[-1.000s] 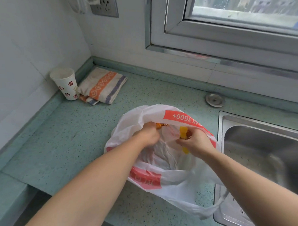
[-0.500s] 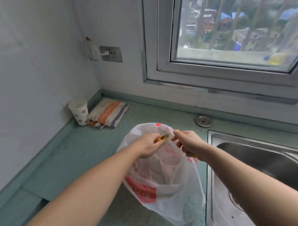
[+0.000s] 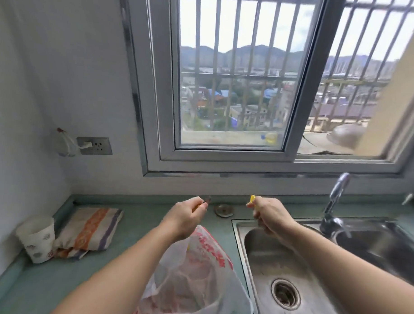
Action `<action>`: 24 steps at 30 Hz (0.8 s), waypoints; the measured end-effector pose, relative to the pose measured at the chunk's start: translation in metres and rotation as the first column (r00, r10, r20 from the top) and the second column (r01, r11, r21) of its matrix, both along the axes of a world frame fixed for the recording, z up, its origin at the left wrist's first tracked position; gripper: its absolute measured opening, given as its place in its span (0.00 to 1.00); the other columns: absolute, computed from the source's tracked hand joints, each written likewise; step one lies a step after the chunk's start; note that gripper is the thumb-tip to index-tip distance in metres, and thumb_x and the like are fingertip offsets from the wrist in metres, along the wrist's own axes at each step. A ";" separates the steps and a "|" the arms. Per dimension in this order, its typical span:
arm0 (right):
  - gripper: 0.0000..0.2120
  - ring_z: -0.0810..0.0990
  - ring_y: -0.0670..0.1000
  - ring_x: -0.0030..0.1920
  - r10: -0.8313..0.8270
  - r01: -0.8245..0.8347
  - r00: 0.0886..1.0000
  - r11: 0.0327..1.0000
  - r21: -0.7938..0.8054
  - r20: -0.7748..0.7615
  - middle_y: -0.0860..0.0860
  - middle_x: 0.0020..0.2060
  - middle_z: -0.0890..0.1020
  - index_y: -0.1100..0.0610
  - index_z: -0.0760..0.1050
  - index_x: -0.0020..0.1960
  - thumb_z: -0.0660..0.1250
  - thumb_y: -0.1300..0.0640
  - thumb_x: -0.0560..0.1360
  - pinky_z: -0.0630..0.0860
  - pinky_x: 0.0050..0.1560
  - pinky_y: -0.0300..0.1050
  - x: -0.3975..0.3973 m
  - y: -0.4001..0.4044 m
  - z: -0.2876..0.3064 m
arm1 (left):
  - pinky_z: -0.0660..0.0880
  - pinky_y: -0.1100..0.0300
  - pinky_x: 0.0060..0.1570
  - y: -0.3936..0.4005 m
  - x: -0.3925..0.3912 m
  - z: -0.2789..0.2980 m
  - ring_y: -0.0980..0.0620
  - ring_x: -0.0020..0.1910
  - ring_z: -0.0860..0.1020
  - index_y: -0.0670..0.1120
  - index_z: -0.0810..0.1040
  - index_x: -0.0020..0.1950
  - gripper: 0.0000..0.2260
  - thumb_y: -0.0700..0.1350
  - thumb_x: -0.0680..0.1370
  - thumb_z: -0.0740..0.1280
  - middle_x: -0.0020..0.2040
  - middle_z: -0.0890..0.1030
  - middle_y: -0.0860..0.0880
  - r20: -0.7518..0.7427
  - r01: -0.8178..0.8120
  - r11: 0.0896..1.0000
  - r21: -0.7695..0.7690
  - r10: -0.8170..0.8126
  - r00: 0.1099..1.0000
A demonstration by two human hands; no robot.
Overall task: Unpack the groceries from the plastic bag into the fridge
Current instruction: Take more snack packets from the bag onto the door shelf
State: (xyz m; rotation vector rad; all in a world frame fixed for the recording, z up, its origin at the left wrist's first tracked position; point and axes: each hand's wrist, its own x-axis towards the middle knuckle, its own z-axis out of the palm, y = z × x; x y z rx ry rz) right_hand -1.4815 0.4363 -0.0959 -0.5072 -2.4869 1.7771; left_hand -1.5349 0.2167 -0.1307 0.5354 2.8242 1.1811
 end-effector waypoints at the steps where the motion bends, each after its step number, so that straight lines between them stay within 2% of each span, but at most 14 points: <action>1: 0.13 0.64 0.45 0.20 -0.040 0.039 0.999 0.999 0.021 0.010 0.52 0.29 0.72 0.58 0.75 0.39 0.59 0.55 0.80 0.58 0.19 0.34 0.011 0.002 -0.005 | 0.73 0.50 0.40 0.002 0.002 -0.007 0.48 0.34 0.71 0.45 0.73 0.44 0.14 0.53 0.81 0.58 0.31 0.72 0.50 0.012 0.014 0.999 0.040 -0.015 1.000; 3: 0.11 0.66 0.45 0.22 -0.089 0.088 0.996 0.995 0.047 0.011 0.51 0.31 0.74 0.57 0.75 0.39 0.62 0.56 0.79 0.61 0.19 0.34 0.033 0.008 -0.011 | 0.73 0.51 0.42 0.010 0.008 -0.015 0.47 0.36 0.74 0.46 0.73 0.44 0.12 0.52 0.81 0.59 0.32 0.73 0.51 0.034 0.051 0.995 0.084 -0.054 0.998; 5: 0.08 0.70 0.46 0.28 -0.132 0.132 0.991 0.991 0.016 0.016 0.51 0.35 0.78 0.55 0.79 0.45 0.64 0.54 0.78 0.65 0.24 0.36 0.053 0.016 -0.010 | 0.74 0.52 0.44 0.023 0.017 -0.017 0.45 0.39 0.78 0.49 0.73 0.41 0.11 0.52 0.81 0.60 0.32 0.75 0.51 0.046 0.102 0.990 0.102 -0.107 0.993; 7: 0.09 0.71 0.47 0.29 -0.210 0.210 0.978 0.978 -0.013 0.008 0.51 0.38 0.82 0.56 0.80 0.48 0.66 0.51 0.77 0.66 0.28 0.38 0.073 0.023 -0.003 | 0.74 0.53 0.43 0.039 0.026 -0.010 0.45 0.39 0.78 0.50 0.73 0.40 0.11 0.52 0.81 0.60 0.32 0.75 0.52 0.042 0.178 0.979 0.104 -0.183 0.982; 11: 0.15 0.67 0.47 0.24 -0.386 0.386 0.922 0.919 -0.076 0.022 0.52 0.34 0.83 0.61 0.81 0.42 0.67 0.49 0.76 0.62 0.20 0.34 0.110 0.041 0.013 | 0.67 0.55 0.35 0.077 0.046 0.007 0.52 0.28 0.68 0.48 0.74 0.45 0.12 0.53 0.82 0.57 0.29 0.71 0.53 -0.017 0.326 0.945 0.035 -0.325 0.945; 15: 0.15 0.68 0.47 0.24 -0.464 0.460 0.886 0.881 -0.109 -0.010 0.51 0.29 0.80 0.61 0.81 0.41 0.67 0.49 0.74 0.61 0.23 0.37 0.158 0.069 0.032 | 0.67 0.56 0.37 0.122 0.076 0.028 0.54 0.29 0.68 0.48 0.75 0.50 0.12 0.53 0.82 0.56 0.28 0.70 0.53 -0.085 0.426 0.902 -0.077 -0.431 0.898; 17: 0.14 0.68 0.46 0.22 -0.507 0.500 0.861 0.860 -0.104 -0.049 0.53 0.29 0.79 0.61 0.79 0.39 0.67 0.51 0.75 0.61 0.21 0.35 0.191 0.087 0.046 | 0.69 0.55 0.40 0.151 0.093 0.041 0.53 0.31 0.69 0.48 0.76 0.50 0.12 0.52 0.82 0.57 0.30 0.71 0.53 -0.108 0.478 0.874 -0.088 -0.485 0.868; 20: 0.15 0.68 0.47 0.23 -0.587 0.586 0.806 0.810 -0.031 -0.073 0.52 0.29 0.80 0.61 0.80 0.38 0.65 0.50 0.76 0.62 0.22 0.36 0.248 0.123 0.058 | 0.71 0.54 0.43 0.204 0.130 0.057 0.49 0.37 0.73 0.50 0.75 0.45 0.11 0.53 0.82 0.58 0.36 0.76 0.51 -0.131 0.553 0.830 -0.073 -0.557 0.820; 24: 0.16 0.69 0.47 0.25 -0.689 0.694 0.718 0.720 0.013 -0.102 0.51 0.30 0.80 0.59 0.80 0.40 0.63 0.48 0.76 0.61 0.23 0.39 0.333 0.183 0.059 | 0.71 0.56 0.41 0.274 0.198 0.064 0.46 0.39 0.76 0.50 0.74 0.45 0.11 0.53 0.81 0.58 0.43 0.80 0.46 -0.158 0.649 0.745 -0.152 -0.667 0.728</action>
